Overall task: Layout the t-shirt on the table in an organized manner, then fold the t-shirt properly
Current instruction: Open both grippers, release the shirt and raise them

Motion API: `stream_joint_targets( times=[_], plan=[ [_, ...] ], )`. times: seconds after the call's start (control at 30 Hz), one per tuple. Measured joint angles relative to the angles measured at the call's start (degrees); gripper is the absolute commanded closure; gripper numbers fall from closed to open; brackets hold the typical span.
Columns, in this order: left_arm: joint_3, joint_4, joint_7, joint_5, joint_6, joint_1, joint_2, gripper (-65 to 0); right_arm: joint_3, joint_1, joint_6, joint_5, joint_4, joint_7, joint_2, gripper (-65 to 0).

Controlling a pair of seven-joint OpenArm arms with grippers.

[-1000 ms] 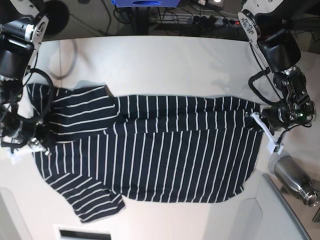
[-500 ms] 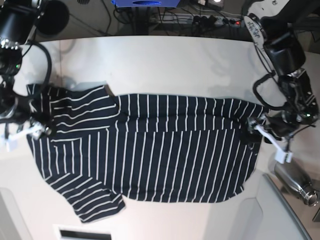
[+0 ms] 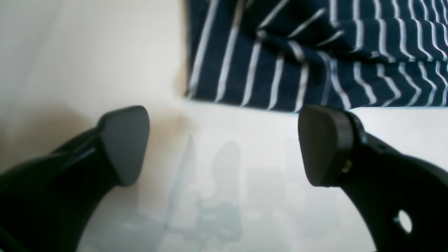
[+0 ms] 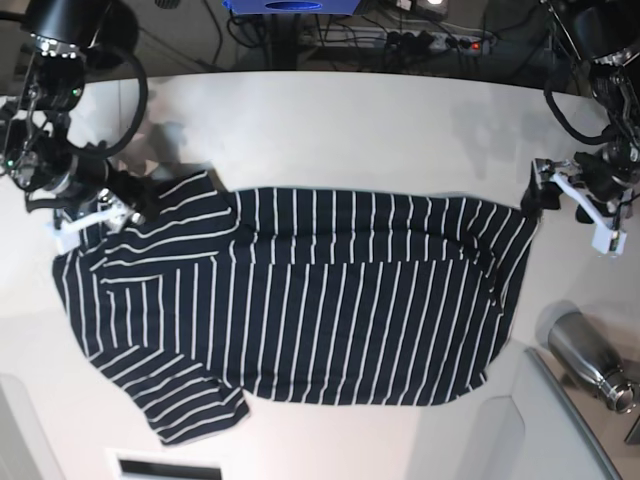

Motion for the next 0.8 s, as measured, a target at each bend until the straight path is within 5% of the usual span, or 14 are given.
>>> stream_joint_targets(
  times=[0.8],
  plan=[
    [-3.8, 0.6, 0.0, 0.2, 0.0, 1.1, 0.9, -65.0, 0.0, 3.4, 0.0, -0.1, -8.1, 3.8, -1.8, -34.2]
  ],
)
